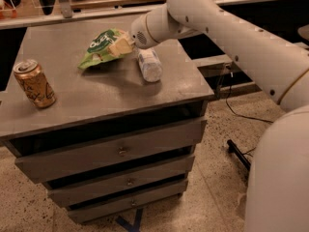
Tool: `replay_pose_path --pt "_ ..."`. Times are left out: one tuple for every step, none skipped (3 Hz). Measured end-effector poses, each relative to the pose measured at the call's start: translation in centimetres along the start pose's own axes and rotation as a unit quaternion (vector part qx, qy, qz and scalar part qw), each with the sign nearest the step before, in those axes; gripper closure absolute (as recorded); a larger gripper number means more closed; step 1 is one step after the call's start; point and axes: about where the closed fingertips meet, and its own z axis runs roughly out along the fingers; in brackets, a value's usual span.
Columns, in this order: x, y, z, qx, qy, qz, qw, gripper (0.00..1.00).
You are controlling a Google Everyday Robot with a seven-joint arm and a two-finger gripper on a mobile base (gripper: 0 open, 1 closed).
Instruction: Move green rice chip bag near orange can
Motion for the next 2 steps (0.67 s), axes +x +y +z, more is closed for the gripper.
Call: replay_pose_path --pt "0.8 1.8 -0.9 -0.018 -0.003 -0.007 0.9998 1.00" --pt "0.8 3.4 -1.2 -0.044 -0.008 -0.024 0.9987 1.00"
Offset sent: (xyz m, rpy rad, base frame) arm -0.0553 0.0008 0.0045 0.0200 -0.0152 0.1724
